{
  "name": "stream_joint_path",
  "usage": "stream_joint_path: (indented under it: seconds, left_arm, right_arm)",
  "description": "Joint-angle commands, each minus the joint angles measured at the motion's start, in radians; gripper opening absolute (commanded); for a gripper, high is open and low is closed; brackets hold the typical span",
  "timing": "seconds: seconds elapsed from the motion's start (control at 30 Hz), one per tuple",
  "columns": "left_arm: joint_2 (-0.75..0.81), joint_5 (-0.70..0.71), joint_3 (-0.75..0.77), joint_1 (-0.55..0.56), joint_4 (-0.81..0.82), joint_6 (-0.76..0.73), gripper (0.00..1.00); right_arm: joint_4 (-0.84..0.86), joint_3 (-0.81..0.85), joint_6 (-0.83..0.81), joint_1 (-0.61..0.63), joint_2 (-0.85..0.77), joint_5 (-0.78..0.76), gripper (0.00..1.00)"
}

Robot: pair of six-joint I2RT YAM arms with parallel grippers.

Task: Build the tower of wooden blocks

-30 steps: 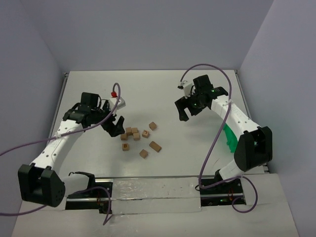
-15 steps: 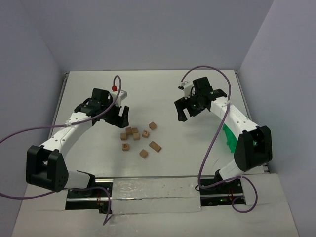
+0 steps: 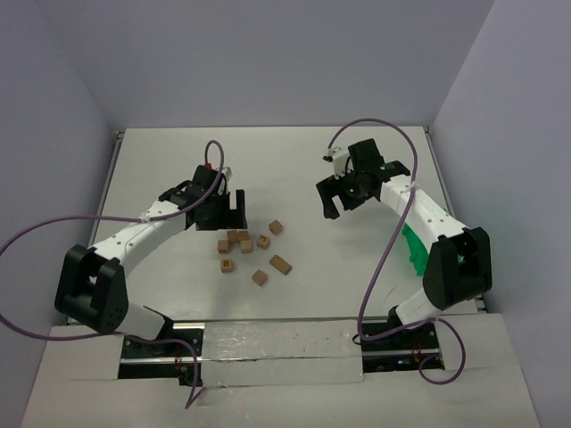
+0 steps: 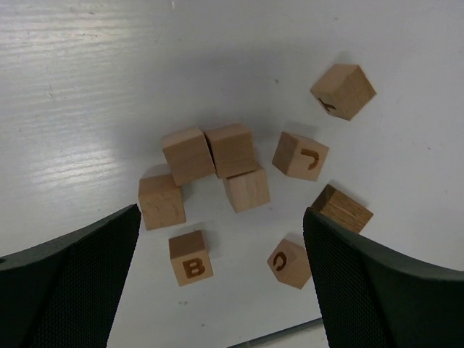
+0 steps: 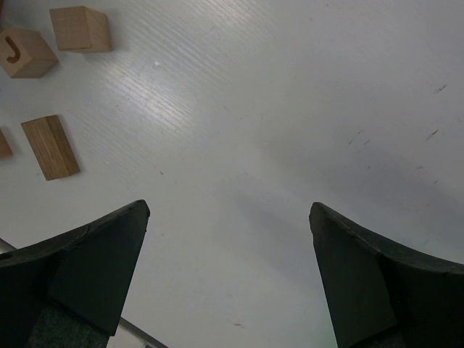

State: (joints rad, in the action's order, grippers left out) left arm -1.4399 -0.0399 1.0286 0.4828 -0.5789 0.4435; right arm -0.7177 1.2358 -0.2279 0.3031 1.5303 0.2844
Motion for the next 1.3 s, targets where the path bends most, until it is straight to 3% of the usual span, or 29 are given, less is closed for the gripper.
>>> stream_joint_path:
  seconds: [0.0, 0.6, 0.97, 1.27]
  left_arm:
    - [-0.091, 0.034, 0.048, 0.007, -0.009, 0.067, 0.99]
    - [-0.278, 0.105, 0.124, 0.040, -0.025, 0.076, 0.97]
    - [-0.318, 0.107, 0.140, 0.053, -0.028, 0.077, 0.86]
    - [-0.322, 0.097, 0.120, 0.083, -0.015, 0.083, 0.83]
  right_arm:
    - [0.031, -0.012, 0.009, -0.004, 0.002, -0.027, 1.00]
    - [0.040, -0.021, 0.009, -0.004, 0.028, -0.016, 1.00]
    - [0.048, -0.032, 0.007, -0.004, 0.037, -0.016, 1.00]
    - [0.052, -0.032, 0.007, -0.004, 0.047, -0.017, 1.00]
